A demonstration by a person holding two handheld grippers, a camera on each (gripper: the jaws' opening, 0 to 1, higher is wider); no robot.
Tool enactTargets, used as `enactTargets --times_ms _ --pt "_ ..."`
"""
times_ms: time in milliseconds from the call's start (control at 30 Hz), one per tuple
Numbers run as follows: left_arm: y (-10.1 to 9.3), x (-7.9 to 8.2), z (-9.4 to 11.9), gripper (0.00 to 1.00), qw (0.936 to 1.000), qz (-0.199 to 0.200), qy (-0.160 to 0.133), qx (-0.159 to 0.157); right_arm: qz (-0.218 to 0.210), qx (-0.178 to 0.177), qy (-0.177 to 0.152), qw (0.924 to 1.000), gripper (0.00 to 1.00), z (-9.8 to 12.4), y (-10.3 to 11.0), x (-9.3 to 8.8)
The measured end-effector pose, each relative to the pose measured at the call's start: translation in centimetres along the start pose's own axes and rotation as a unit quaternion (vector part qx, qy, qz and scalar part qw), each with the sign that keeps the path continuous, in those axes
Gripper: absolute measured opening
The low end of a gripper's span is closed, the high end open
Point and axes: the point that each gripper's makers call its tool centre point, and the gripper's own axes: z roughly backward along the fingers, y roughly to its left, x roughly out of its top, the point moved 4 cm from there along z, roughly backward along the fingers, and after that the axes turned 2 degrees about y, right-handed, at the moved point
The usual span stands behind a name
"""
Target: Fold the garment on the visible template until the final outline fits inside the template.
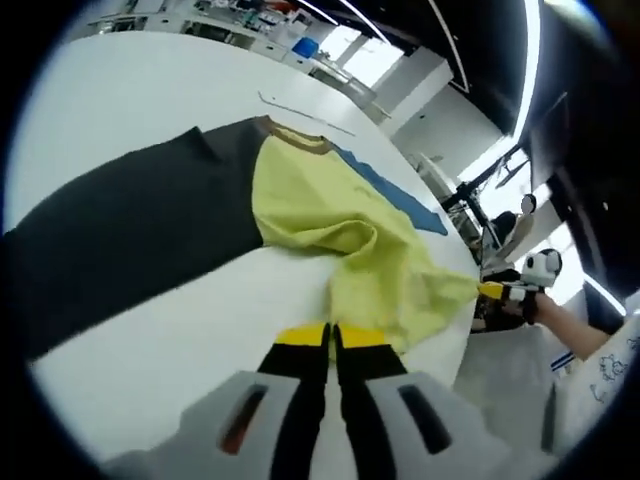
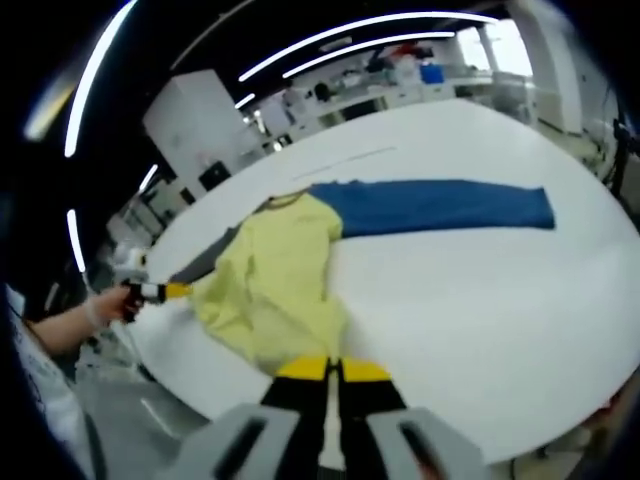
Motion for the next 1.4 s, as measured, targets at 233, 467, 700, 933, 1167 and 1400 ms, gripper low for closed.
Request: enactTargets --times_ms 233,467,700,933,1167,1400 --pt "-0.6 -3.0 2.3 0.0 0.9991 0.038 0.015 0.006 -0.01 0.002 0.017 0.9998 0.0 0.2 -0.4 -0.9" --pt "-1.2 -5.4 3.6 0.0 0.9955 0.093 0.014 0.008 -0.038 0.011 0.037 0.9985 0.0 0.2 -0.5 -1.6" --pt "-2.0 -6.0 5.1 0.0 0.9909 0.135 0.0 0.002 -0.061 0.024 0.04 0.9971 0.0 0.7 -0.7 -1.4" --pt "-2.1 -4.8 6.3 0.0 0.9866 0.161 -0.022 -0.017 -0.068 0.035 0.028 0.9967 0.0 1.3 0.1 -0.6" --pt "-2.5 -7.1 5.9 0.0 0.9853 0.171 -0.004 -0.006 -0.077 0.04 0.046 0.9952 0.0 1.3 0.2 -1.7" --pt "-1.5 -10.2 5.4 0.0 0.9818 0.188 0.02 0.021 -0.095 0.029 0.077 0.9921 0.0 0.4 -0.8 -3.8"
